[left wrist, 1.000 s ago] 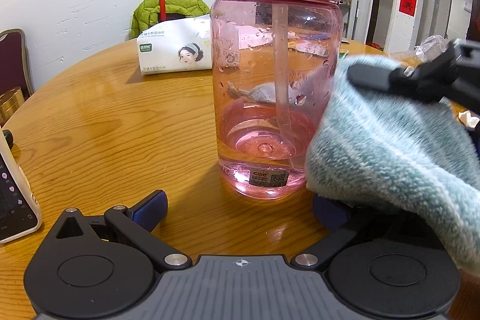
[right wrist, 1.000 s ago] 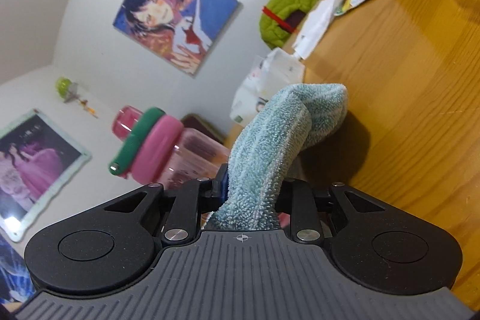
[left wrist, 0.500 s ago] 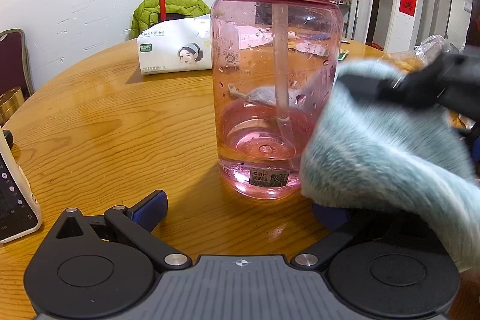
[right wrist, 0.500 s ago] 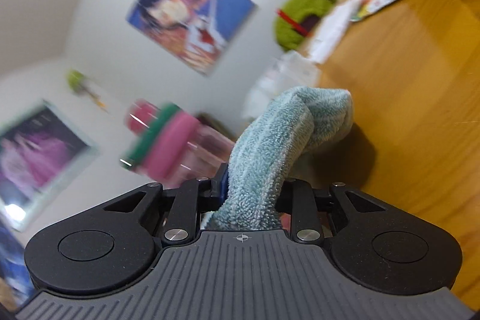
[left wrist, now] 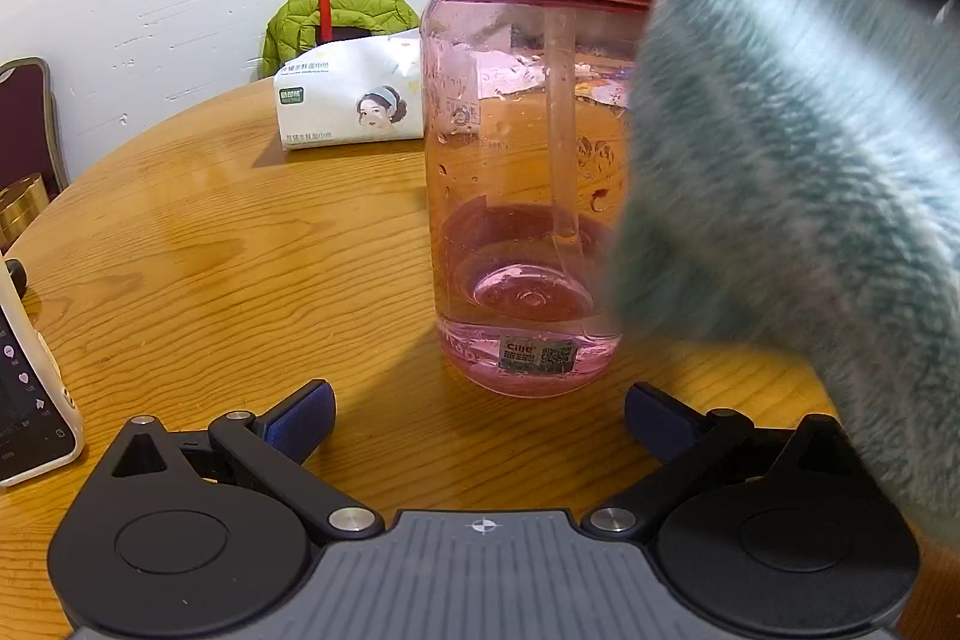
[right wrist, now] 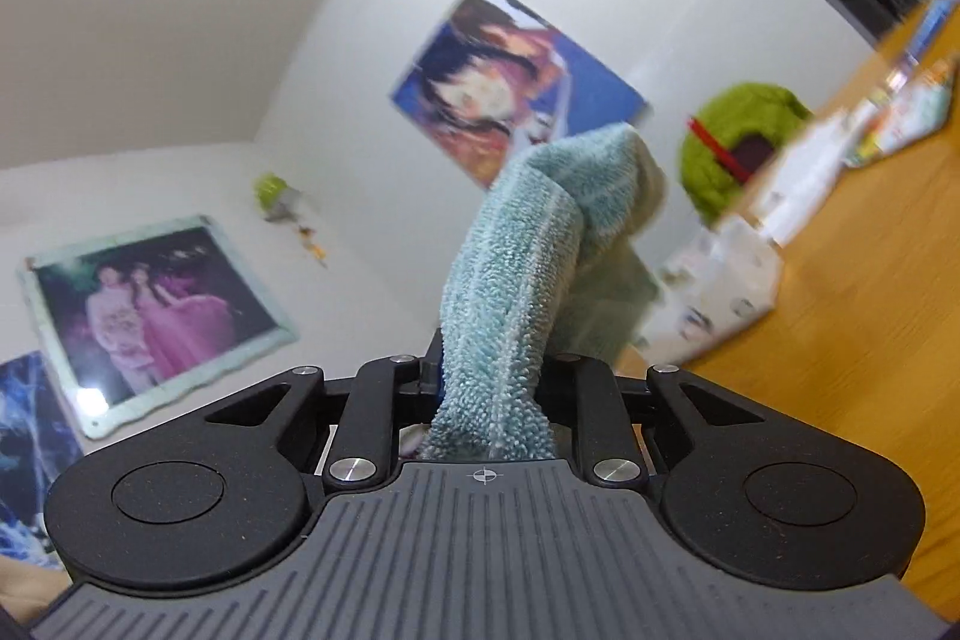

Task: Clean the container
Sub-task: 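Sweep the towel across the bottle toward its lid with the right tool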

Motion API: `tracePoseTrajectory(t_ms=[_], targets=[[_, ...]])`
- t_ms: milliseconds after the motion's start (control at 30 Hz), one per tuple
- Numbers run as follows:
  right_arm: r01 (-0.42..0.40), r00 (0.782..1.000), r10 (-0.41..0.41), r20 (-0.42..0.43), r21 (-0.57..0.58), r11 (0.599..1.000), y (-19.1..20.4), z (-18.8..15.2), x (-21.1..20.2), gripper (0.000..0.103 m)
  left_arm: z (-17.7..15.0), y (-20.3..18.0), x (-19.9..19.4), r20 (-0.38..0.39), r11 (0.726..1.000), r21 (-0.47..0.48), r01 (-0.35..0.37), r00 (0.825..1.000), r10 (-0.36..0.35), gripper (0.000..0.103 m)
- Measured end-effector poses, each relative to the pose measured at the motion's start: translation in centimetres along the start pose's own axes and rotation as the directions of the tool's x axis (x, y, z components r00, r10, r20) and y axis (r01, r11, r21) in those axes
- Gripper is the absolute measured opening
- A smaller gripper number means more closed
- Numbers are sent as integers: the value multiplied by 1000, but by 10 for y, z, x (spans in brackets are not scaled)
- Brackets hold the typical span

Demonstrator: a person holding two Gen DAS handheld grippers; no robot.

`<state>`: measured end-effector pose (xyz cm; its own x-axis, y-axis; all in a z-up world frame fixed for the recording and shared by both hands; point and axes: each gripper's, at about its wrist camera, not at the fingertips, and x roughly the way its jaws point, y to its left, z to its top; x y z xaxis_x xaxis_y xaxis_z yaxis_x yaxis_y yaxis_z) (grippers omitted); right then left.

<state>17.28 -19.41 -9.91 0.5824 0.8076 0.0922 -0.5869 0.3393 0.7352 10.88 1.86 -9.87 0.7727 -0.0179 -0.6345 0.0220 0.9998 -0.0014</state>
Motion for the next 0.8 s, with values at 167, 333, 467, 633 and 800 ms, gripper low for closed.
tracePoseTrajectory(t_ms=[167,333,467,633,800], targets=[[154,985,-154,-81,0,988,-11,-6,4,23,0,0,0,0,1000,-1,0,1000,0,103],[246,964,-247,-98,-22,969,-14,-6,3,23,0,0,0,0,1000,-1,0,1000,0,103],[338,931,-339,-137,-34,941,-20,-8,6,23,1,0,1,0,1000,-1,0,1000,0,103],[357,926,-361,-115,-51,933,-17,-6,5,23,1,0,1,0,1000,-1,0,1000,0,103],[347,932,-347,-104,-14,938,-20,-5,2,24,1,-1,2,0,1000,0,0,1000,0,103]])
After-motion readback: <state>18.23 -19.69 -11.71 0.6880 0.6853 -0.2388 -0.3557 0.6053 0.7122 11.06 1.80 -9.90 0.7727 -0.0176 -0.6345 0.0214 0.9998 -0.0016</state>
